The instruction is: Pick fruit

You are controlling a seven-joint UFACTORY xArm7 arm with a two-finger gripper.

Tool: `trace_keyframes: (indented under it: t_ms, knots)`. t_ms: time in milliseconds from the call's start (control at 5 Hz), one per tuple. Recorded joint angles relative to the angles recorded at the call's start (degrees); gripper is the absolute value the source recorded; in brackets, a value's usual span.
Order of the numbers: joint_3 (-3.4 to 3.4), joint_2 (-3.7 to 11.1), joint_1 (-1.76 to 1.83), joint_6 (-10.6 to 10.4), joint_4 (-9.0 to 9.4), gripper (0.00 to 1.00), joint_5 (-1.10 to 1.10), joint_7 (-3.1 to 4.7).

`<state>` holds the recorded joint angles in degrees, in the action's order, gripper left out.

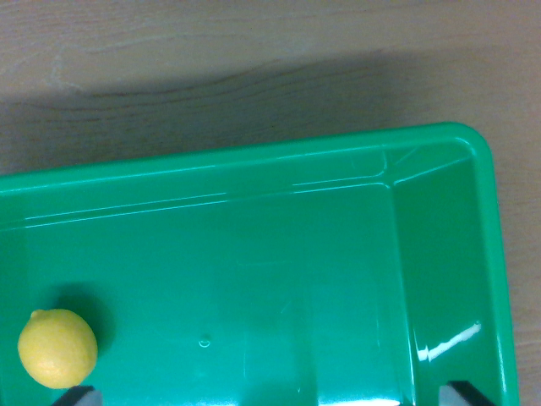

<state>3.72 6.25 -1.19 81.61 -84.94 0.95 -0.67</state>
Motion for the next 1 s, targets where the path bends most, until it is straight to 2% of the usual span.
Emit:
trace_keyframes:
  t_ms: [200,400,600,800,1000]
  knots:
    - [0.0,0.0,0.0,0.0,0.0,0.0,0.0,0.0]
    - [-0.47,0.53,0.31,-1.7,1.23,0.0,-0.03,1.06]
    - [-0.47,0.53,0.31,-1.7,1.23,0.0,-0.03,1.06]
    - [-1.01,1.13,0.67,-3.6,2.65,0.0,-0.06,2.27]
    - [-1.01,1.13,0.67,-3.6,2.65,0.0,-0.06,2.27]
